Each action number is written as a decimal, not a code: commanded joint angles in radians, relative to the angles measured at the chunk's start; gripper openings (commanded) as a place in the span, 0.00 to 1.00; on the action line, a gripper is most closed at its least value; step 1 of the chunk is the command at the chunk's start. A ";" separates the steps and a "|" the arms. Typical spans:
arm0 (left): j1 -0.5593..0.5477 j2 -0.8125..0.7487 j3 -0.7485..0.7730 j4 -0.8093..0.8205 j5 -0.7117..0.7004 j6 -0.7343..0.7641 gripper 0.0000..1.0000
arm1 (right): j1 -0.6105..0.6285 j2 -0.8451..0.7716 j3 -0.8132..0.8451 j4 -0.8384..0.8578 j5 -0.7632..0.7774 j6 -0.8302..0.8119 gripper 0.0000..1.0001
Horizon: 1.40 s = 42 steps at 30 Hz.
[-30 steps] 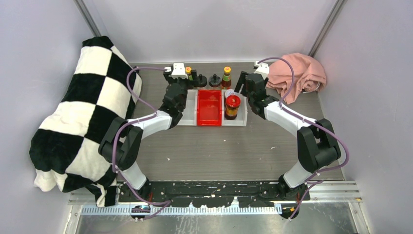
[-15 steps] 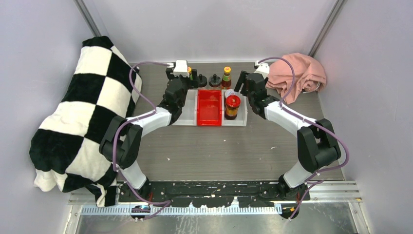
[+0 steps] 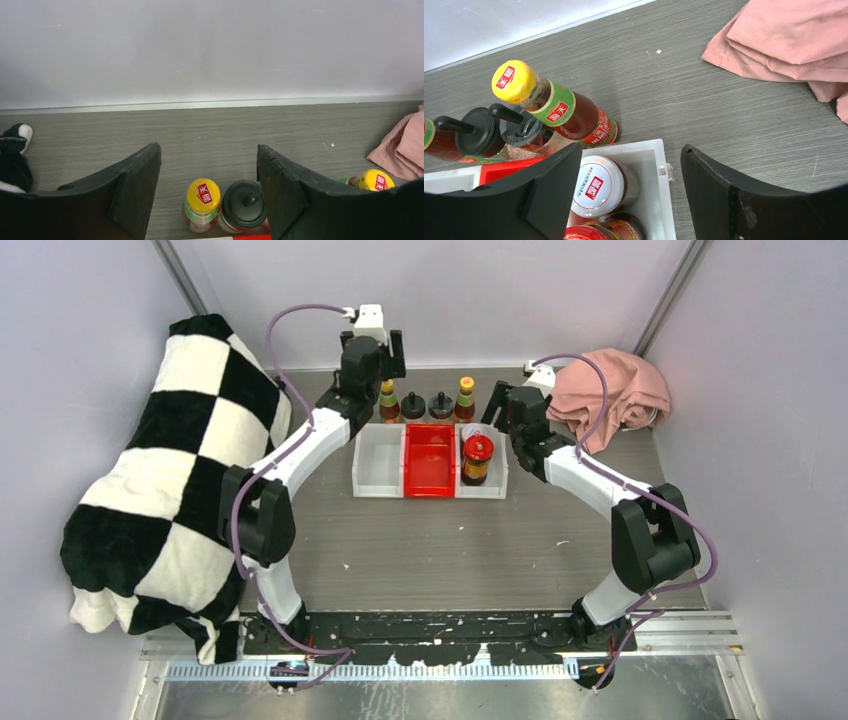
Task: Organize the condiment bottles
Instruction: Pick up the bottle from the center of the board.
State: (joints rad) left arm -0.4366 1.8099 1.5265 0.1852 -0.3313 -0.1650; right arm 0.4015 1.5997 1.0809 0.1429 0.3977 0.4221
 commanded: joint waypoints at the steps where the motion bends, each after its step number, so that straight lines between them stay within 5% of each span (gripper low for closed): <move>1: 0.014 0.039 0.181 -0.342 0.015 -0.055 0.70 | -0.004 -0.008 0.042 0.040 0.002 0.005 0.78; 7: 0.020 0.115 0.386 -0.611 0.030 -0.100 0.69 | -0.006 -0.004 0.038 0.041 -0.002 0.007 0.78; 14: 0.033 0.185 0.438 -0.701 0.100 -0.152 0.72 | -0.004 -0.013 0.030 0.040 0.000 0.006 0.78; 42: 0.042 0.204 0.322 -0.570 0.133 -0.193 0.71 | -0.005 0.005 0.030 0.044 -0.007 0.004 0.78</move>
State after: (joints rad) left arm -0.4034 2.0270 1.8603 -0.4713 -0.2005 -0.3599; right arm 0.4015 1.5997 1.0813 0.1432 0.3935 0.4221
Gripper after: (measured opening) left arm 0.719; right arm 0.781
